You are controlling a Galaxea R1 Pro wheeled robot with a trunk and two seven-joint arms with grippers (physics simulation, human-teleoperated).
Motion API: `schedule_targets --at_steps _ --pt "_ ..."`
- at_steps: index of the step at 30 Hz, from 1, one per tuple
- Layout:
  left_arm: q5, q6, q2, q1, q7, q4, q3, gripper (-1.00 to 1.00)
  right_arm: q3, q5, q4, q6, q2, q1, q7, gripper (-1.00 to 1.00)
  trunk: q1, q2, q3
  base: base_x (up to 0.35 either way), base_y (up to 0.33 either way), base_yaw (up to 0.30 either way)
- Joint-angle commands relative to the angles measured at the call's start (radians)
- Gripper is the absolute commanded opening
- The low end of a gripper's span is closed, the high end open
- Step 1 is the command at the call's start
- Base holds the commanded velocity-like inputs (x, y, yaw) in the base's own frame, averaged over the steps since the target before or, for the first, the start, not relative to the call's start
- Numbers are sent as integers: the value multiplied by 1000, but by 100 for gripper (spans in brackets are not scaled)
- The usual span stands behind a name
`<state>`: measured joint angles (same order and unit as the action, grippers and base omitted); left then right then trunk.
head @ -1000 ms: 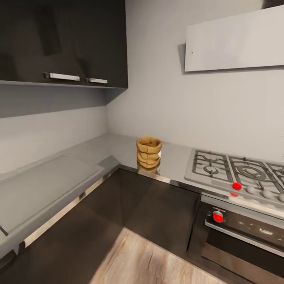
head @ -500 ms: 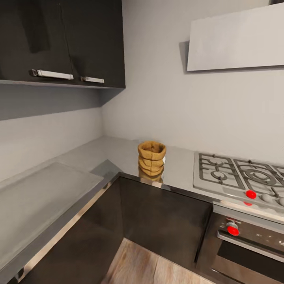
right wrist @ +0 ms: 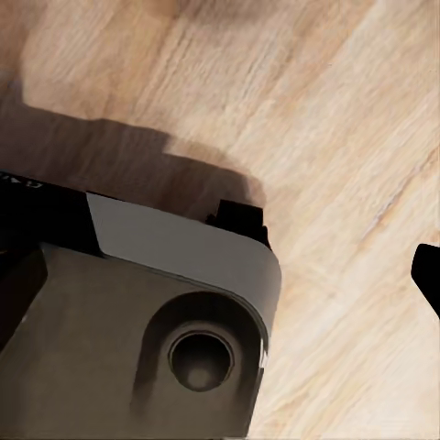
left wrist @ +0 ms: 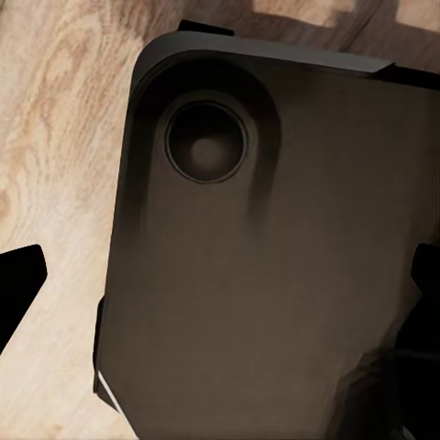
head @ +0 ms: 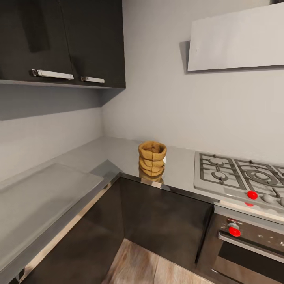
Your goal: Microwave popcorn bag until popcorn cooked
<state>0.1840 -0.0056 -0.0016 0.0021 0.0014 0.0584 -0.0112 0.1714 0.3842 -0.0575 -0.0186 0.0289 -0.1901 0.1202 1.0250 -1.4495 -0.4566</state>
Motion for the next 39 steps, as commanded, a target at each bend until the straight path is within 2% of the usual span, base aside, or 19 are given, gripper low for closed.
schedule_targets --at_steps 1,2,3,4,5,8,10,13,15,17,19,22,23,31,36,39 --pt "6 -1 -1 0 0 1 0 100 6 35 -66 -54 -32 0 6 100 0 0 -1 0 0 0" --pt "6 -1 -1 1 1 1 0 100 4 55 -116 -109 -52 0 7 100 0 0 -1 0 0 0" --pt "6 -1 -1 0 1 1 0 100 2 77 -210 -211 -80 0 8 100 0 0 -1 0 0 0" --pt "6 -1 -1 0 1 1 0 100 2 85 -282 -281 -99 0 10 100 0 0 -1 0 0 0" --pt "6 -1 -1 1 2 1 1 100 -1 92 -395 -384 -122 0 23 100 0 0 -1 0 0 0" --pt "6 -1 -3 0 4 0 2 100 -42 99 -626 -576 -153 0 89 100 0 0 -1 0 0 0" --pt "6 -1 -2 0 5 0 2 100 -105 98 -822 -724 -166 0 145 100 0 0 -1 0 0 0" --pt "5 -1 -3 0 5 0 3 100 -170 96 -1060 -910 -195 1 177 100 0 0 -1 0 0 0" --pt "5 -1 -2 0 5 0 4 100 -202 94 -1175 -1015 -203 4 182 100 0 0 -1 0 0 0" --pt "5 -1 -3 0 5 0 4 100 -225 91 -1240 -1029 -203 -4 187 100 0 0 -1 0 0 0" --pt "5 -1 -2 -1 5 0 4 100 -245 89 -1303 -1029 -203 -50 217 100 0 0 -1 0 0 0" --pt "5 -1 -2 -1 5 0 4 100 -253 88 -1342 -1029 -203 -154 277 100 0 0 -1 0 0 0" --pt "5 -1 -2 -1 5 0 4 100 -255 88 -1349 -1029 -203 -215 306 100 0 0 -1 0 0 0" --pt "5 -1 -2 0 5 0 4 100 -254 88 -1355 -1029 -203 -463 332 100 0 0 -1 0 0 0" --pt "6 -1 -2 1 5 0 4 100 -235 88 -1298 -1029 -203 -707 327 100 0 0 -1 0 0 0" --pt "6 -1 -2 1 5 0 4 100 -180 90 -1184 -1029 -203 -889 314 100 0 0 -1 0 0 0"
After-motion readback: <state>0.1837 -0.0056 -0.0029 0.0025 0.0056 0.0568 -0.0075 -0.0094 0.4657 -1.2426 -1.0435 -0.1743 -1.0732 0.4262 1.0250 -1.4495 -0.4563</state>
